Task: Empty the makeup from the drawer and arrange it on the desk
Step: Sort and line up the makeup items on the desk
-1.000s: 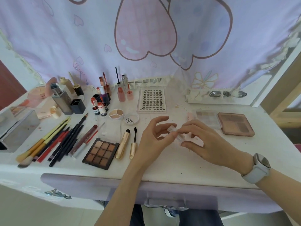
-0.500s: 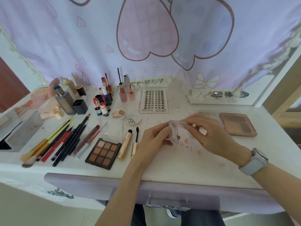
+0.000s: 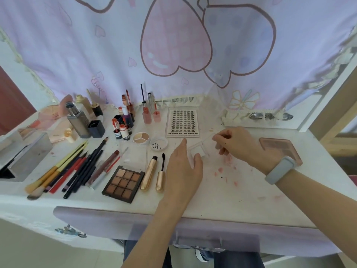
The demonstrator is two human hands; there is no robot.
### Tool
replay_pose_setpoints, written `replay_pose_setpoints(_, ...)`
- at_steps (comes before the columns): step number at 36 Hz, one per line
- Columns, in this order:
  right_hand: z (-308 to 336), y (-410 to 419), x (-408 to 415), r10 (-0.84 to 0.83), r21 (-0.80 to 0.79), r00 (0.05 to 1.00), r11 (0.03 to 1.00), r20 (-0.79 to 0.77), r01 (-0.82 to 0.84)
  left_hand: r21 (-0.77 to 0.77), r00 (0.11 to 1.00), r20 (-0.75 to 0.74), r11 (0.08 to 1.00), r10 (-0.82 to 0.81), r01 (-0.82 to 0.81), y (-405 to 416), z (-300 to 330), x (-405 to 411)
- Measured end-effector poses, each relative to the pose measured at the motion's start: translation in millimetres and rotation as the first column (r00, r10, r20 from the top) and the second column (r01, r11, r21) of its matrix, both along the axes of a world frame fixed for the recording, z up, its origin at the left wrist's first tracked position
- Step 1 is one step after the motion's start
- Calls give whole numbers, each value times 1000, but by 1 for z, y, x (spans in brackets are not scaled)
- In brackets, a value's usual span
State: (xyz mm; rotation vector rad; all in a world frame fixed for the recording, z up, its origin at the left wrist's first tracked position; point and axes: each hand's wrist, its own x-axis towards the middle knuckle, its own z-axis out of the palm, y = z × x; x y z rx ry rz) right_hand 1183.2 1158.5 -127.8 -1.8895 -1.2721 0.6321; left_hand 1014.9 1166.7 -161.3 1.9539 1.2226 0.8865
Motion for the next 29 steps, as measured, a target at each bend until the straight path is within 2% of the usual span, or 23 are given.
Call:
replay_pose_setpoints(6,-10,14,-13,-42,-44,974,998,-223,33,198,952,-305,978,1,62,-2,-8,-10)
replay_pose_setpoints(9,-13,17,-22,-51,-29,973,999,-226,46,250,930,-368,964,3,96,-5,-12,-12)
replay_pose_setpoints(11,-15,19,-25,-32,-21,995,999,-94,30,284,920,-393,950,-9,131,-9,-15,-12)
replay_pose_setpoints(13,-16,19,-25,-14,-30,994,999,109,17,302,909,-416,936,-39,179,-12,-17,-11)
replay_pose_setpoints(15,-16,16,-24,-6,-18,963,1000,270,11,319,907,-415,923,-66,213,-15,-18,-11)
replay_pose_setpoints(18,-17,5,-16,-35,65,906,998,422,8,375,912,-400,892,-87,250,-17,-19,-12)
replay_pose_setpoints(23,-25,-21,2,-168,170,770,982,616,78,423,896,-424,846,-132,324,-17,-23,-14)
replay_pose_setpoints(27,-39,-39,3,-26,22,587,1000,809,13,421,889,-439,845,-129,330,-17,-25,-13)
replay_pose_setpoints(29,-43,-44,3,14,-10,534,1000,845,-10,405,885,-445,851,-136,334,-15,-25,-14)
